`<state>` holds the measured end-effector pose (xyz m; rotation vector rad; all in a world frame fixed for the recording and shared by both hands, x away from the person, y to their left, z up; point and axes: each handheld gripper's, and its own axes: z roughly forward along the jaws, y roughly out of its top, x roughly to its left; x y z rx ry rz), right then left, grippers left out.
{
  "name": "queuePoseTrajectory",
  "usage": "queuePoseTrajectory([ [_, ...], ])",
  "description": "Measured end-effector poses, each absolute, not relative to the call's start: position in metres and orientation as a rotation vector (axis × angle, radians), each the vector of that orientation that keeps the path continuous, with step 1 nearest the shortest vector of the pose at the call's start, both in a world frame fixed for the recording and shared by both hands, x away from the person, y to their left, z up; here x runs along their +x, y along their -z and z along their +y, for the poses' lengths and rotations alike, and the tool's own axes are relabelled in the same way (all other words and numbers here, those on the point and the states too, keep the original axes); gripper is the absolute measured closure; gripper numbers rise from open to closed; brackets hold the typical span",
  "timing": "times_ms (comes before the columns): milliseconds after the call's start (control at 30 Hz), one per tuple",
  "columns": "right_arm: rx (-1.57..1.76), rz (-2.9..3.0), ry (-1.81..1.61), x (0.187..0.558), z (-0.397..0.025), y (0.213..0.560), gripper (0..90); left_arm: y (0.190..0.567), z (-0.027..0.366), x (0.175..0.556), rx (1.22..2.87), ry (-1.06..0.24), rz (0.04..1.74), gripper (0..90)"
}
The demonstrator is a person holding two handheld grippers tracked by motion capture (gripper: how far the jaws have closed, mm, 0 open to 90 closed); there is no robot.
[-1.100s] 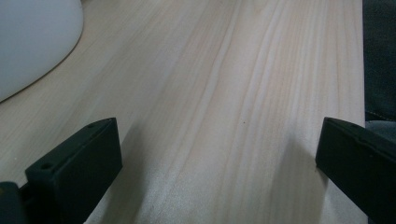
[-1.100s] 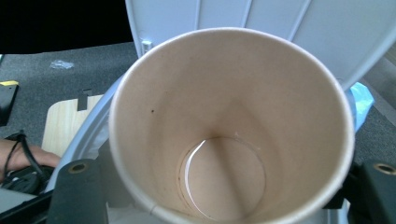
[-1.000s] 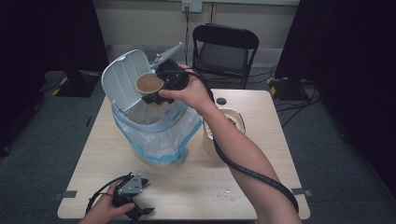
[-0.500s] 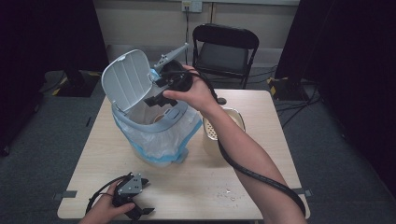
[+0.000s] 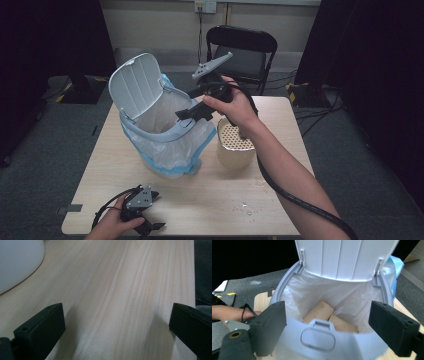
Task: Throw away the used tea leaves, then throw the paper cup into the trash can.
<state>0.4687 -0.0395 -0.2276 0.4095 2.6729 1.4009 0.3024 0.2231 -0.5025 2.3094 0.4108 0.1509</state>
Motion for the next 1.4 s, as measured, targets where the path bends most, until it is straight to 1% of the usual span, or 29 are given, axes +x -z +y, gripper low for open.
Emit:
queuePoseTrajectory([
  [333,0.431,2.673,-1.391,0.454,-0.075,0.237,14.3,0.502,0.223,0.302,2.31,-0.151,0.411,0.0],
  [600,0.423,2.68,-1.39,0.44,-0.093,0.248,14.3,0.502,0.223,0.303,2.319,-0.156,0.401,0.0],
  [900,0.426,2.702,-1.361,0.419,-0.116,0.271,14.3,0.503,0.223,0.303,2.313,-0.157,0.402,0.0],
  [1200,0.455,2.691,-1.366,0.405,-0.135,0.291,14.3,0.502,0.223,0.303,2.317,-0.155,0.405,0.0],
  [1333,0.471,2.687,-1.372,0.398,-0.143,0.304,14.3,0.502,0.223,0.303,2.318,-0.154,0.406,0.0],
  [1400,0.478,2.685,-1.367,0.394,-0.148,0.316,14.3,0.502,0.223,0.303,2.317,-0.155,0.406,0.0],
])
